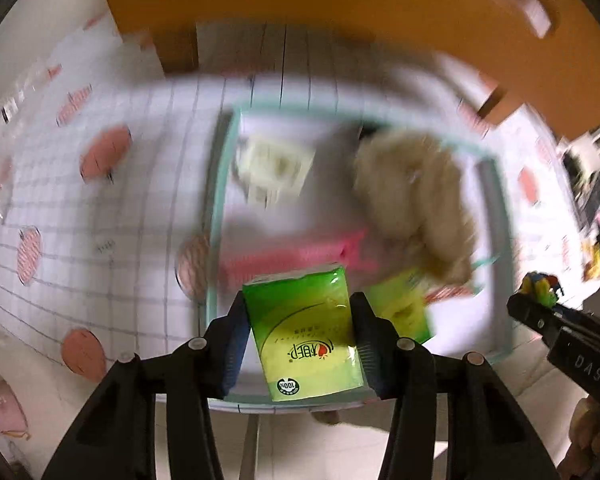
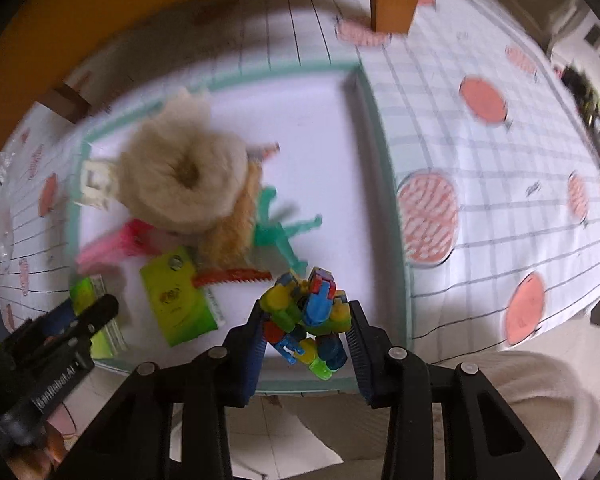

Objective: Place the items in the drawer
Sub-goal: 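Carry both held items to the open drawer and release them inside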

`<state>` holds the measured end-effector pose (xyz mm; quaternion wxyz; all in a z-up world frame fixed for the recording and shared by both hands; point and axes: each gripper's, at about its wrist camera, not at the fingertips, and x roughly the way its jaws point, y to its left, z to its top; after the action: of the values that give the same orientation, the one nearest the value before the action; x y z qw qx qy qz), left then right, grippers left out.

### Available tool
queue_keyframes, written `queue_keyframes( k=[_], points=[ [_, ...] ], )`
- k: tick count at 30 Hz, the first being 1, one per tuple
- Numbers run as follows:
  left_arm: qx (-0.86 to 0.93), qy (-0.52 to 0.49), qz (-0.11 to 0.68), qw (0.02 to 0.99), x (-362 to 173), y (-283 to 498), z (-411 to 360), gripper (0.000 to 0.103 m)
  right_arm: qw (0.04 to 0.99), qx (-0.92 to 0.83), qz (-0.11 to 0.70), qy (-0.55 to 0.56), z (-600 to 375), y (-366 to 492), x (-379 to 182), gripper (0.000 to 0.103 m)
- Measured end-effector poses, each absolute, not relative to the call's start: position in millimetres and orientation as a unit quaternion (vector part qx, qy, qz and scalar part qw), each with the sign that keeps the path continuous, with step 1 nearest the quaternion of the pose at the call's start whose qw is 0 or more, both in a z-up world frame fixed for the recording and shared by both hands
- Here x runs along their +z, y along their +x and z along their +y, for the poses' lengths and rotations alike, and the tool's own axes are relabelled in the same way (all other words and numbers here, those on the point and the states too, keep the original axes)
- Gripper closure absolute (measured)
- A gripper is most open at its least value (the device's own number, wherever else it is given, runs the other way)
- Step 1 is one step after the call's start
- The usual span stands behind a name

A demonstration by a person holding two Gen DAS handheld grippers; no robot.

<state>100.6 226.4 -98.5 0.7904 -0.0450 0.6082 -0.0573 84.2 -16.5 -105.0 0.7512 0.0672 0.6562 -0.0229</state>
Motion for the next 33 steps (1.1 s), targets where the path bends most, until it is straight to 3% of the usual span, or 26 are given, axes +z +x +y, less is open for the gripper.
queue_keyframes(
  k=[18, 23, 33],
  points=[
    [-0.127, -0.077, 0.413, 0.898, 123.2, 149.8, 238.6, 0.052, 0.873, 0.013, 0.485, 0.049, -2.7, 130.2, 129.4, 0.062],
    [-0.121, -0.068, 0.393, 0.909, 147.0, 169.6, 233.8, 0.052, 0.882, 0.006, 0.471, 0.030, 6.6, 157.1, 160.1, 0.062],
    [-0.109, -0.066, 0.394, 0.910, 140.1, 210.4, 232.6, 0.052, 0.875, -0.010, 0.483, 0.032, 12.2, 206.3, 158.1, 0.062]
  ],
)
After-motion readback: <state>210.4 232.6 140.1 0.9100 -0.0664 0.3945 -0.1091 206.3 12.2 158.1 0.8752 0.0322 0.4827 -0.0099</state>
